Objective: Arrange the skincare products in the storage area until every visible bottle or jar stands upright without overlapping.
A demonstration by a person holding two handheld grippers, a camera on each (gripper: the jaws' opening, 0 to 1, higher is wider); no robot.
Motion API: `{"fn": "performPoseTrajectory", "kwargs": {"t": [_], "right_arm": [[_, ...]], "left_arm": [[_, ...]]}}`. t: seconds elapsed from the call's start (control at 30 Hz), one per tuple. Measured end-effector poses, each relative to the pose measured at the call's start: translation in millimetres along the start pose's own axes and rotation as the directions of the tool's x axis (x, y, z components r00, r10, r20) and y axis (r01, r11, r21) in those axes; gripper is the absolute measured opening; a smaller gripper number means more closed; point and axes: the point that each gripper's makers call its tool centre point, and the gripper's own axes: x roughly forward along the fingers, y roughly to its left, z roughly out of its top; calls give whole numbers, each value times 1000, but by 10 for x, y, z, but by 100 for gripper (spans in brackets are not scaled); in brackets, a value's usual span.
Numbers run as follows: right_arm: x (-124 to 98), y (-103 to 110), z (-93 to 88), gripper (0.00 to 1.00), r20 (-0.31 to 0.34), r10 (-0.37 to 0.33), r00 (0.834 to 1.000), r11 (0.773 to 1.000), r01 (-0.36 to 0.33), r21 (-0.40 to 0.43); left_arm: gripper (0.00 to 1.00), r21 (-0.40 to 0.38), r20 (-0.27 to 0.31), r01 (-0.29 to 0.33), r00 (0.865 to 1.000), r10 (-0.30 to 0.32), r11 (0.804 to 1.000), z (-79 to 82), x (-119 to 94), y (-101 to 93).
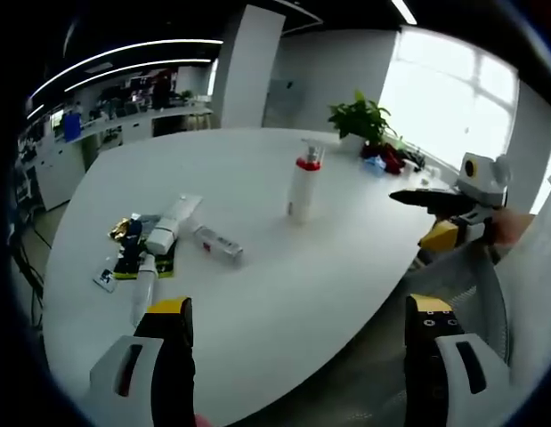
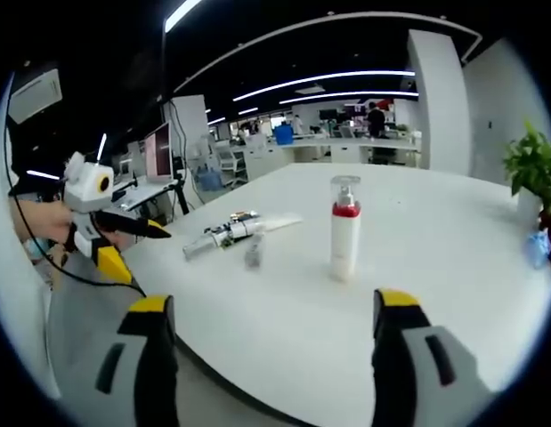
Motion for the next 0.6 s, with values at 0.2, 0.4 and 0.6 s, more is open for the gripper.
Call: {"fn": "performPoseTrajectory", "kwargs": {"t": [0.2,0.4,0.6], "right_arm": [[13,25,-26,91,-14,13,1000,1000,-13,-9],[26,33,-46,90,-26,15,1000,1000,-15,-16],[43,29,-43,90,-29,13,1000,1000,-13,-6]], "left_arm": [[97,-3,0,-16,1000,16,1000,64,50,108],[97,-6,-2,-43,999,43,999,145,105,288],[97,-22,-32,-89,996,88,996,179,166,505]]}}
